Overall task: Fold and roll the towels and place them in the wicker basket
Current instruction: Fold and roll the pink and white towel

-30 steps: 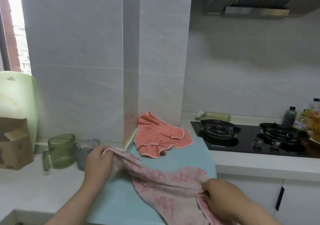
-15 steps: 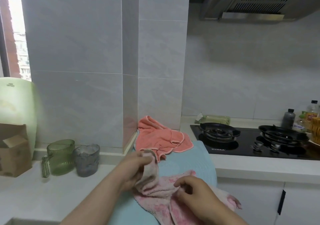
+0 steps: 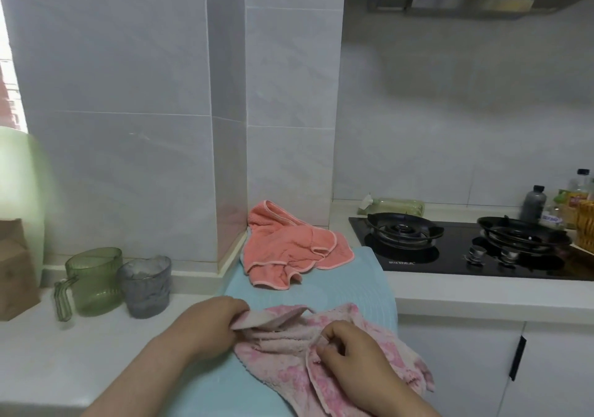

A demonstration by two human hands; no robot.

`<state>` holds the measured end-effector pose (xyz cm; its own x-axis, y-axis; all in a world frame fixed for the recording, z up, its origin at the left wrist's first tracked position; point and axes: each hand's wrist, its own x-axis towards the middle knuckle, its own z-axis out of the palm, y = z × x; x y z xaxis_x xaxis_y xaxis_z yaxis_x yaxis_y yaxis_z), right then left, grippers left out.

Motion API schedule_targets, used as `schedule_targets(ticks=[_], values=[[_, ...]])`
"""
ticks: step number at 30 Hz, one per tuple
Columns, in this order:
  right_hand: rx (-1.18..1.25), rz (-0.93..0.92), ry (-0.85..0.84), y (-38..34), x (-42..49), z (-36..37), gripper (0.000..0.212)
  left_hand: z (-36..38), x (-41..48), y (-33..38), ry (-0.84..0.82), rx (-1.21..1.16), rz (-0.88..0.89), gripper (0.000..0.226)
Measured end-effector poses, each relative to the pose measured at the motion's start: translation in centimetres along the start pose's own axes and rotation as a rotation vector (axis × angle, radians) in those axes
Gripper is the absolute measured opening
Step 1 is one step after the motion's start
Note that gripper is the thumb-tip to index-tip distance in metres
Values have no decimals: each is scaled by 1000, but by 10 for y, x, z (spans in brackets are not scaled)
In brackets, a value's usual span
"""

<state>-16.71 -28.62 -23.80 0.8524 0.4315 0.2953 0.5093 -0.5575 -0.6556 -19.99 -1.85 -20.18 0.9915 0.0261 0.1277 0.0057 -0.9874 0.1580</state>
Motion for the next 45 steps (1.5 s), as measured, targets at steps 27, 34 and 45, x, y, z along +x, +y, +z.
schedule_targets(ticks=[27, 34, 45], values=[[539, 141, -140, -33, 24, -5, 18, 10, -2, 20, 21, -1980, -247, 52], [578, 188, -85, -22, 28, 6, 20, 20, 33, 31, 48, -2261, -288, 53], [1051, 382, 150, 0, 39, 6, 18, 52, 24, 56, 157, -828, -35, 67]])
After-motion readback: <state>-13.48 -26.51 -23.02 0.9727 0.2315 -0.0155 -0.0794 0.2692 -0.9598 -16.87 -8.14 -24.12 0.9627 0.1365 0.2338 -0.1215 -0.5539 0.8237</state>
